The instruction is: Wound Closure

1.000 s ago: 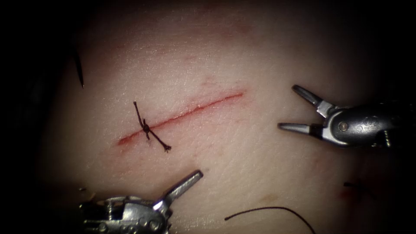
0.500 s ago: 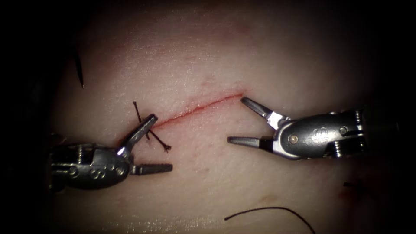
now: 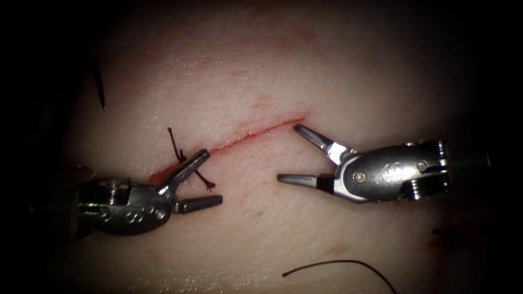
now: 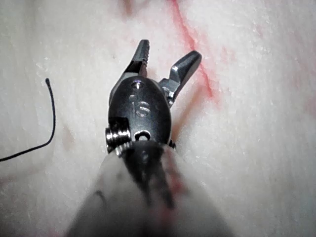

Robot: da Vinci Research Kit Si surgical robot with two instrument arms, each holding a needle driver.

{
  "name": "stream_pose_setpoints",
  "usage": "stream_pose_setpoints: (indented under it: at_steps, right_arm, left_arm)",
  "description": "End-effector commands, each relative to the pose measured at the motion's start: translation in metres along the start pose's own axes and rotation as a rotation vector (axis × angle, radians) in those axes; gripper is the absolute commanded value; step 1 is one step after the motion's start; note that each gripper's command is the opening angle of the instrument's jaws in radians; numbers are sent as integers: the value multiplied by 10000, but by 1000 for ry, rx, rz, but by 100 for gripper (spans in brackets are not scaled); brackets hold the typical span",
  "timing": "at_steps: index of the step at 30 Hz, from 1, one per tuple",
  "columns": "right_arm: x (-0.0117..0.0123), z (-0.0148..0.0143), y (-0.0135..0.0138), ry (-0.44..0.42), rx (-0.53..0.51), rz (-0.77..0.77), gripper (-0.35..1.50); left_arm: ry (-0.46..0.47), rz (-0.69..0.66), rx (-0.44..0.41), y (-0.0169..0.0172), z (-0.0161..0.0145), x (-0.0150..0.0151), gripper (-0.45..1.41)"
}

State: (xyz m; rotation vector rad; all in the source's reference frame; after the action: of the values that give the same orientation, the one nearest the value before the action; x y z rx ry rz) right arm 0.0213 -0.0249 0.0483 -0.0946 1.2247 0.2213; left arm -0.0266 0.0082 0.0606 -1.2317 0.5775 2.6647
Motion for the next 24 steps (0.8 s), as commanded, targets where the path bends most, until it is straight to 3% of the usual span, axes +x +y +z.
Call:
stream_pose_setpoints:
  at_steps: [1, 4, 7, 11, 12, 13, 14, 17, 24]
  right_arm:
    - [-4, 5, -10, 2, 2, 2, 109]
    - [-3, 6, -11, 2, 2, 2, 109]
    - [-3, 6, -11, 2, 2, 2, 109]
    - [-3, 7, -11, 4, 2, 2, 106]
    - [-3, 7, -11, 4, 2, 2, 106]
    - [-3, 9, -11, 13, 7, 2, 98]
    - [-3, 13, -12, 30, 31, 1, 88]
    - [-4, 31, -12, 57, 97, -3, 88]
    - [-10, 89, -19, 246, 209, -65, 89]
  left_arm:
    - [-2, 0, -6, 10, 7, -2, 49]
    - [2, 3, -9, 12, 9, -5, 44]
    - [9, 5, -14, 14, 9, -5, 27]
    - [35, 2, -27, 14, 7, -1, -23]
    - [35, 2, -27, 14, 7, -1, -23]
    - [37, 1, -29, 13, 6, 0, -40]
    - [38, -1, -31, 11, 4, 1, -45]
    - [41, -4, -39, 5, -4, 0, -45]
    - [44, 0, -48, 3, -23, -10, -45]
